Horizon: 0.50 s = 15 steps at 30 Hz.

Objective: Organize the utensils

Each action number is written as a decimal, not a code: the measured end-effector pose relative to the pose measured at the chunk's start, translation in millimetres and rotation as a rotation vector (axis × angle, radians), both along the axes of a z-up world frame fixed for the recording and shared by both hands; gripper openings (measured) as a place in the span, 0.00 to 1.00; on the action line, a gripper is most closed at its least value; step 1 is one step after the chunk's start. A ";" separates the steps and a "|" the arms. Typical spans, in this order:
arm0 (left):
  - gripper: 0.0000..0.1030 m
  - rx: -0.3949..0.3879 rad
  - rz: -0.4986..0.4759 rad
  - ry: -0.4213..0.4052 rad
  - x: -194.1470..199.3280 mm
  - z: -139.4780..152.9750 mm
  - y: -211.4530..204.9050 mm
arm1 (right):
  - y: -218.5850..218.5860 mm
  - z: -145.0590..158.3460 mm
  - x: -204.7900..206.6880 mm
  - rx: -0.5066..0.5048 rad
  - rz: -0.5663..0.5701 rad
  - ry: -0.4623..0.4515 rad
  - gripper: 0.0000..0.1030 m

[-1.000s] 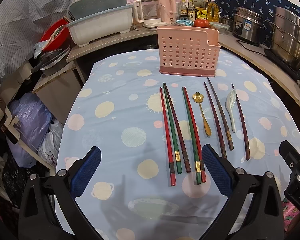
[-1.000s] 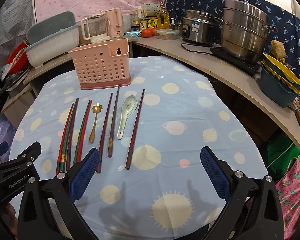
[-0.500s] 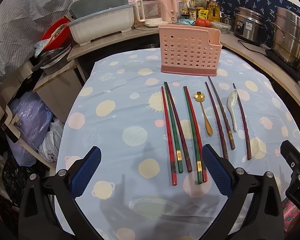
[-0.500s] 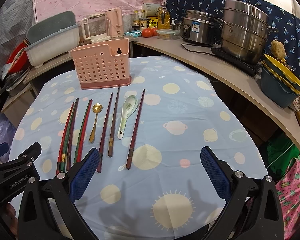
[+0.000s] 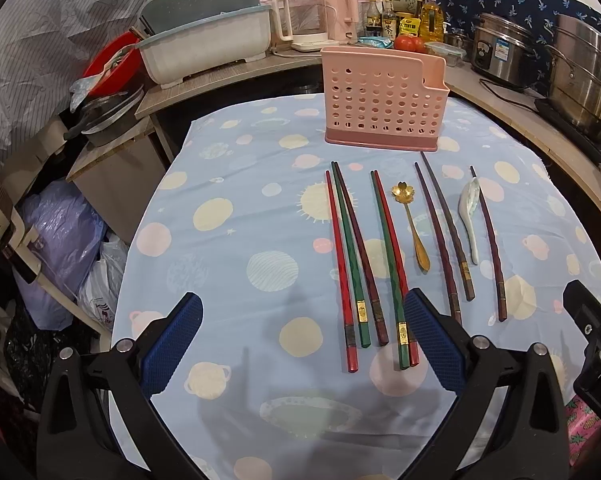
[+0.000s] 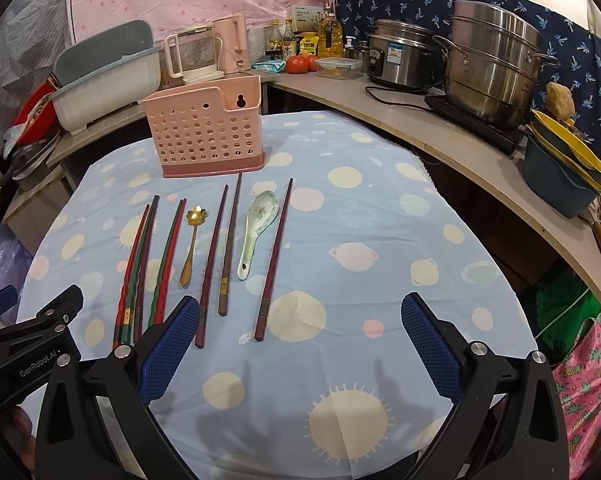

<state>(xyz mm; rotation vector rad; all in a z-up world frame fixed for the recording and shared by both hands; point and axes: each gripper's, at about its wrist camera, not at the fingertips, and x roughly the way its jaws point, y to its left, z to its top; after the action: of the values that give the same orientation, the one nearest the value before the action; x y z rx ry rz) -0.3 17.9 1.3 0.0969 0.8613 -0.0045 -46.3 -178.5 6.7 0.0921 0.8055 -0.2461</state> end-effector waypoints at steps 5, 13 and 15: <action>0.93 0.000 0.000 -0.001 0.2 0.0 -0.1 | 0.0 0.0 0.6 0.002 0.000 0.001 0.94; 0.93 -0.003 -0.001 0.008 2.6 -2.0 0.2 | -0.4 0.0 1.8 0.005 0.000 0.003 0.94; 0.93 -0.006 0.003 0.016 5.5 -2.9 -0.4 | -1.1 -1.0 3.2 0.008 -0.001 0.007 0.94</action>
<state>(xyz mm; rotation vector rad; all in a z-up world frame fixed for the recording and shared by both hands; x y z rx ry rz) 5.2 17.4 -1.6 0.0905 0.8770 -0.0052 -43.1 -179.6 5.7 0.0994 0.8133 -0.2442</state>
